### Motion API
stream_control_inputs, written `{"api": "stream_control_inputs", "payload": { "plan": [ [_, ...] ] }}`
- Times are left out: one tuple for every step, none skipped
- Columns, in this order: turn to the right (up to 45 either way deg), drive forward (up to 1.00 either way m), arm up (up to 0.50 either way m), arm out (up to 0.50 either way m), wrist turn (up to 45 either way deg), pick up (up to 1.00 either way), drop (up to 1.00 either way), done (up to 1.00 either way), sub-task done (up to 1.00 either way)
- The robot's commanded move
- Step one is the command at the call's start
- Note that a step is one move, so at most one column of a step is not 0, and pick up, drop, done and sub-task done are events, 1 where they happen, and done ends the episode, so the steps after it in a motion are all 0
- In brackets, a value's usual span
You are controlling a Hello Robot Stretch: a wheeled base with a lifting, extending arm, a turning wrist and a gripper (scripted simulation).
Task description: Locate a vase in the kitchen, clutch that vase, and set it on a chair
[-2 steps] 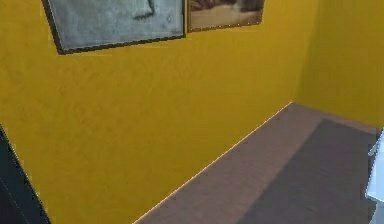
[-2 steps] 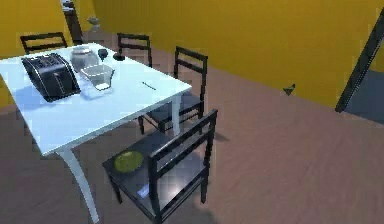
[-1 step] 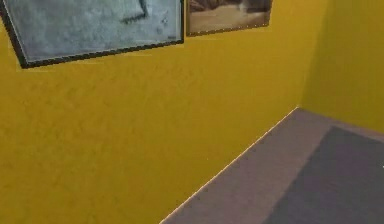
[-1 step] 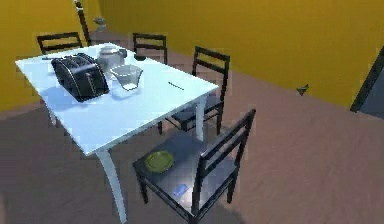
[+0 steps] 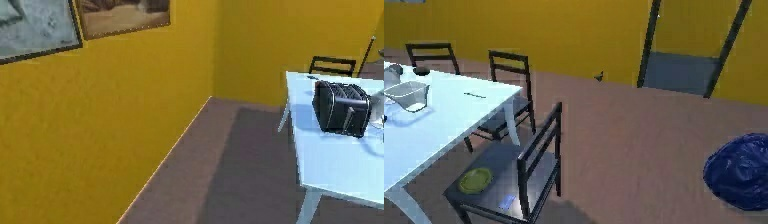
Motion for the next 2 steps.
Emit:
{"api": "stream_control_inputs", "payload": {
  "plan": [
    [0.0, 0.65, 0.00, 0.00, 0.0, 0.00, 0.00, 0.00, 0.00],
    [18.0, 0.00, 0.00, 0.00, 0.0, 0.00, 0.00, 0.00, 0.00]
  ]
}}
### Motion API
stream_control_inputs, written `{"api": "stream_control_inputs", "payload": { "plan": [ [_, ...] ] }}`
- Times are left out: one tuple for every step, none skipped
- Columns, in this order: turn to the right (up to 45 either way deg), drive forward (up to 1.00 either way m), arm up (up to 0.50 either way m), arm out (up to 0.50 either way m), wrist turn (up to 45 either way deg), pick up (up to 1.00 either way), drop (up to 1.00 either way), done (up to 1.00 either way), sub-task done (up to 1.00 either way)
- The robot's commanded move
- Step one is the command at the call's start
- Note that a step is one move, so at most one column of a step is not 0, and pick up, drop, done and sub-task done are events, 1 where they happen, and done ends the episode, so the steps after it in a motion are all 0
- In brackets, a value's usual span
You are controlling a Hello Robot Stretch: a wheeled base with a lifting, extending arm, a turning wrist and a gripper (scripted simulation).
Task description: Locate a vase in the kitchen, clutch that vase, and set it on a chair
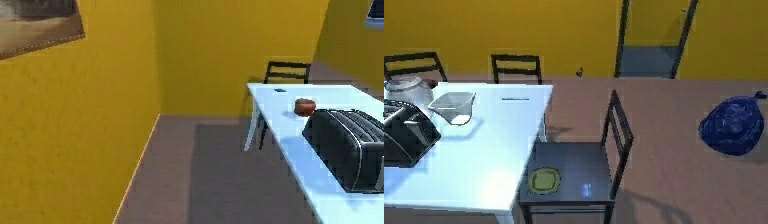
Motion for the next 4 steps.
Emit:
{"api": "stream_control_inputs", "payload": {
  "plan": [
    [0.0, 0.30, 0.00, 0.00, 0.0, 0.00, 0.00, 0.00, 0.00],
    [-24.0, 0.00, 0.00, 0.00, 0.0, 0.00, 0.00, 0.00, 0.00],
    [45.0, 0.00, 0.00, 0.00, 0.0, 0.00, 0.00, 0.00, 0.00],
    [33.0, 0.00, 0.00, 0.00, 0.0, 0.00, 0.00, 0.00, 0.00]
  ]
}}
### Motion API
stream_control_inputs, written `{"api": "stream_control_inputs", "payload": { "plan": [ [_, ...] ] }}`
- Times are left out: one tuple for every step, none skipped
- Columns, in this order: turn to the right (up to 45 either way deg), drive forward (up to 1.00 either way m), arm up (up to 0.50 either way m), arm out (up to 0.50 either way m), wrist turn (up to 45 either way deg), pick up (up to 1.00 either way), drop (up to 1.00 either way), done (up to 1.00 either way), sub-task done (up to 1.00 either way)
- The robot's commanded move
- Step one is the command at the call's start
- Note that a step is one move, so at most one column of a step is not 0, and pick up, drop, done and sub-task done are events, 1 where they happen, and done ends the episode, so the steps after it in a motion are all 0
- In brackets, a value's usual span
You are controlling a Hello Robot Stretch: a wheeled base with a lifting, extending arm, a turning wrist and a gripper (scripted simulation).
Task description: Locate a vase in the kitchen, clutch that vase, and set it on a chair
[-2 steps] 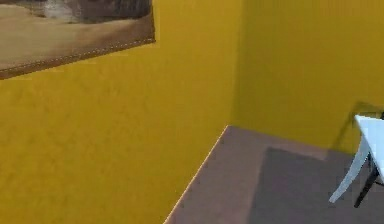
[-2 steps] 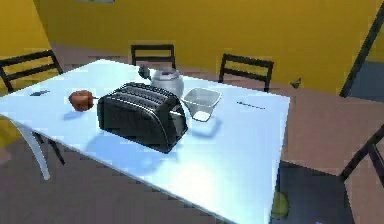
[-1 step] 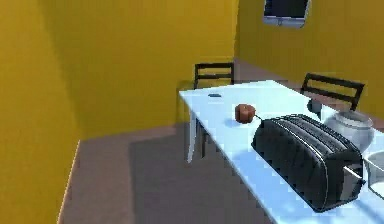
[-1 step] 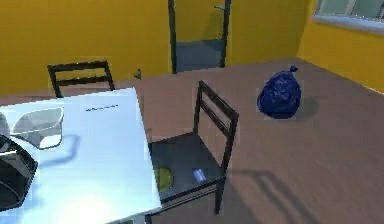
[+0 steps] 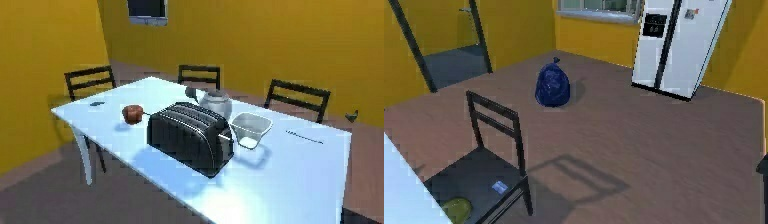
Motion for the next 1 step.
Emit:
{"api": "stream_control_inputs", "payload": {
  "plan": [
    [0.0, 0.25, 0.00, 0.00, 0.0, 0.00, 0.00, 0.00, 0.00]
  ]
}}
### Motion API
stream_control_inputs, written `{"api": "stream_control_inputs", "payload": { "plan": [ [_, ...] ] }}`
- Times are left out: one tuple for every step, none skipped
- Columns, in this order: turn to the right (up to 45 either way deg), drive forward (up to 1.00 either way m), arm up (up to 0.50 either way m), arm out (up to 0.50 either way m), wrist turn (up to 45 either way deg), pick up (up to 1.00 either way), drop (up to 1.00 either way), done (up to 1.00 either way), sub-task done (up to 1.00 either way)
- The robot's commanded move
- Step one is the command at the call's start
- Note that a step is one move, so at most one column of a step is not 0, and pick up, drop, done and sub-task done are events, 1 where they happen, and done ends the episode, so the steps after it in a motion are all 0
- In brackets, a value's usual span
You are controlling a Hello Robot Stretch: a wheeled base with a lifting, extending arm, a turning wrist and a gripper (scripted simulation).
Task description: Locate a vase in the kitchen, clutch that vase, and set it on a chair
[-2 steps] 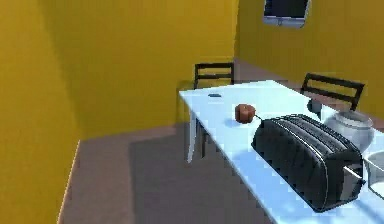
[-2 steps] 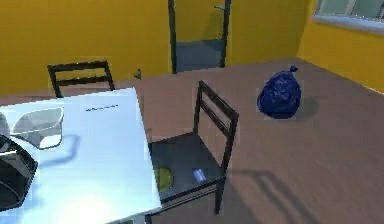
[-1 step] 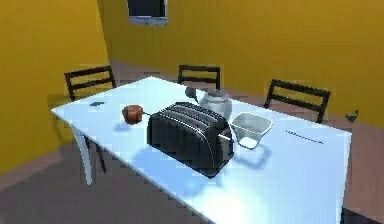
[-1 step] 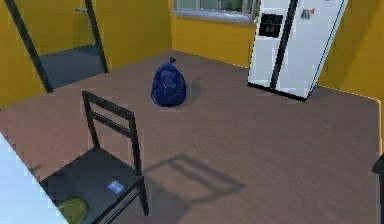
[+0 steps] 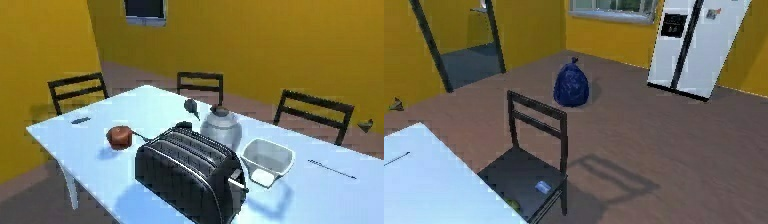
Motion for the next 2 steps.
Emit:
{"api": "stream_control_inputs", "payload": {
  "plan": [
    [-45.0, 0.00, 0.00, 0.00, 0.0, 0.00, 0.00, 0.00, 0.00],
    [-33.0, 0.00, 0.00, 0.00, 0.0, 0.00, 0.00, 0.00, 0.00]
  ]
}}
